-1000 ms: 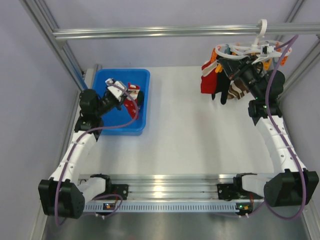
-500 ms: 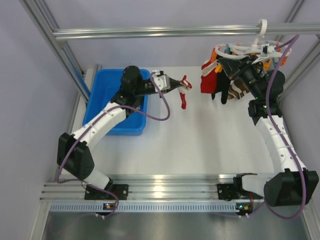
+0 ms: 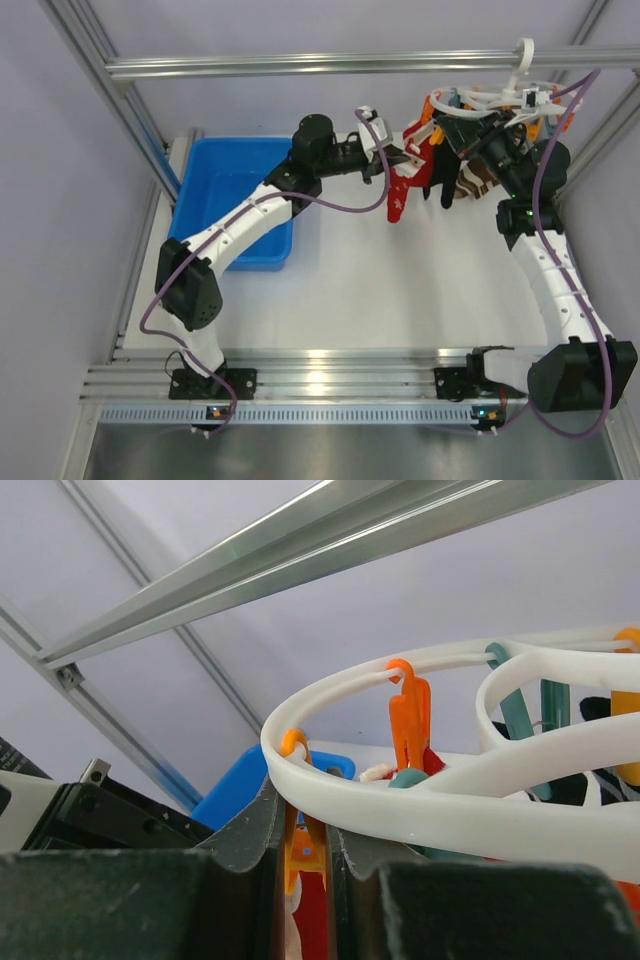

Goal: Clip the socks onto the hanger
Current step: Clamp the sock onto the hanger.

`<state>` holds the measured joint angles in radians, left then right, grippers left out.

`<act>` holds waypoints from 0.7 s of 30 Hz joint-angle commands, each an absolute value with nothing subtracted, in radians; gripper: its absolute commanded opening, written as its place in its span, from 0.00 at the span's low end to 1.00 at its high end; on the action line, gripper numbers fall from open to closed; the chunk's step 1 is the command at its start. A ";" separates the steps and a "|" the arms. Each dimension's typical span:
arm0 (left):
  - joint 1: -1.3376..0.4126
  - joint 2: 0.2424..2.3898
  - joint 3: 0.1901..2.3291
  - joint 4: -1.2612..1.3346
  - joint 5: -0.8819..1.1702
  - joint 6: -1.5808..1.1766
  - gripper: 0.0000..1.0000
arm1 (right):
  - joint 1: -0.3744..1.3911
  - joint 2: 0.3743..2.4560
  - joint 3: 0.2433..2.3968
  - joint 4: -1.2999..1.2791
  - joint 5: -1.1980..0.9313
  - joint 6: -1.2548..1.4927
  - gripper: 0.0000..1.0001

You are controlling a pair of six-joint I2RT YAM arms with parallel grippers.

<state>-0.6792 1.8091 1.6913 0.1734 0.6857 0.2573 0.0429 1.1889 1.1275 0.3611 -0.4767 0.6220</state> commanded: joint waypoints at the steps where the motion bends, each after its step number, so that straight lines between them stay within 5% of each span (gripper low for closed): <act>1: -0.701 1.822 1.744 0.163 0.644 0.203 0.00 | 0.041 1.198 1.163 0.445 -0.494 0.652 0.00; 21: -0.687 1.934 1.859 0.175 0.719 0.069 0.00 | 0.043 1.193 1.151 0.465 -0.526 0.646 0.00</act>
